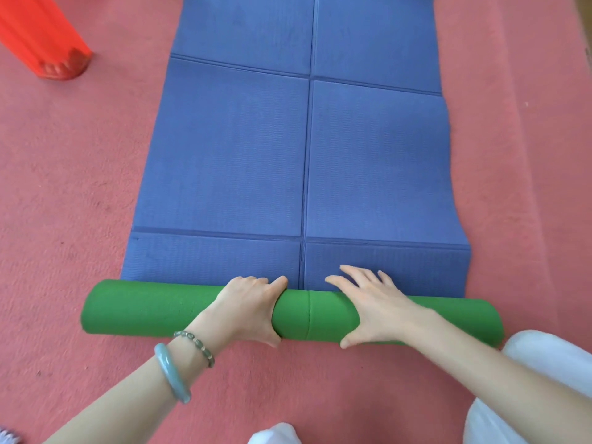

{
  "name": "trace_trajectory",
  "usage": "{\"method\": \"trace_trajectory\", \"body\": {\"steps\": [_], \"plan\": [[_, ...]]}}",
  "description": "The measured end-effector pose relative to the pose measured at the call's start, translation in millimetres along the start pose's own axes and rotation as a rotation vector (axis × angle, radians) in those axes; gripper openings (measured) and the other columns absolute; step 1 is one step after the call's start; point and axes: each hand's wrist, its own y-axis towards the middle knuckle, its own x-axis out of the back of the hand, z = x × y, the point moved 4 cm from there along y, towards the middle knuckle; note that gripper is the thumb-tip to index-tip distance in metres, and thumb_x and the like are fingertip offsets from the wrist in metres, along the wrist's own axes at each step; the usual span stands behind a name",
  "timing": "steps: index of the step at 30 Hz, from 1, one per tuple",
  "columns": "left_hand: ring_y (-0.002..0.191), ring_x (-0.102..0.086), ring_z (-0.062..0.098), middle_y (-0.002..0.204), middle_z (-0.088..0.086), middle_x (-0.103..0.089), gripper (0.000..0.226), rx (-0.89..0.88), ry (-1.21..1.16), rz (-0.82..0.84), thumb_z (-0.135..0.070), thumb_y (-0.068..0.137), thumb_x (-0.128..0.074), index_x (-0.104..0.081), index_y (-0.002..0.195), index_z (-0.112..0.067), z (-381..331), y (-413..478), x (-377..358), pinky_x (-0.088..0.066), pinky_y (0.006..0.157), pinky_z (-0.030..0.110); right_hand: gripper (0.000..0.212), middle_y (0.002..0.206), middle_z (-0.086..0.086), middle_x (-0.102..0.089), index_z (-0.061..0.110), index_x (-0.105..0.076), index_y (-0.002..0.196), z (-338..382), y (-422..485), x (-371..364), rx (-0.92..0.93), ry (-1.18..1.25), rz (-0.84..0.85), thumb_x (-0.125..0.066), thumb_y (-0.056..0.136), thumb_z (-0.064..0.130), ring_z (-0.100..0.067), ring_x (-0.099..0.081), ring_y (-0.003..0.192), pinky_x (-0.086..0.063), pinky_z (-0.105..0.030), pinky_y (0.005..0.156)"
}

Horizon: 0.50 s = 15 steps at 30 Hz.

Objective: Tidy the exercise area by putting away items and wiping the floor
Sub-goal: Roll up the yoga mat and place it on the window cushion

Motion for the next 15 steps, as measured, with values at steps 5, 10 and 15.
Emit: {"method": "trace_trajectory", "body": {"steps": [5,10,15], "plan": [[0.065,-0.044,0.017,0.081,-0.007,-0.048,0.064,0.047,-0.054,-0.015,-0.057,0.049,-0.067,-0.040,0.097,-0.023,3.2,-0.6,-0.2,-0.034,0.058,0.028,0.120,0.120,-0.012,-0.053,0.020,-0.039,0.135,28.9,-9.7,-35.9,0.003,-0.135,-0.309,-0.085,0.031,0.058,-0.029,-0.053,0.108,-0.041,-0.056,0.095],[0.089,-0.053,0.023,0.110,0.005,-0.058,0.073,-0.055,0.018,-0.309,-0.062,0.040,-0.058,-0.058,0.097,-0.017,4.6,-11.8,-2.9,-0.047,0.069,0.031,0.114,0.106,-0.010,-0.060,0.020,-0.043,0.126,21.9,3.4,-32.9,0.054,-0.164,-0.427,-0.088,0.024,0.046,-0.026,-0.057,0.090,-0.050,-0.044,0.077],[0.105,-0.059,0.029,0.119,0.010,-0.059,0.095,-0.075,0.207,-0.417,-0.045,0.051,-0.083,-0.046,0.134,-0.017,-5.3,-26.0,-10.8,-0.036,0.094,0.042,0.102,0.118,-0.001,-0.044,0.025,-0.022,0.141,9.8,23.4,-1.1,0.175,-0.157,-0.203,-0.074,0.056,0.046,-0.022,-0.044,0.103,-0.039,-0.035,0.085]]}}
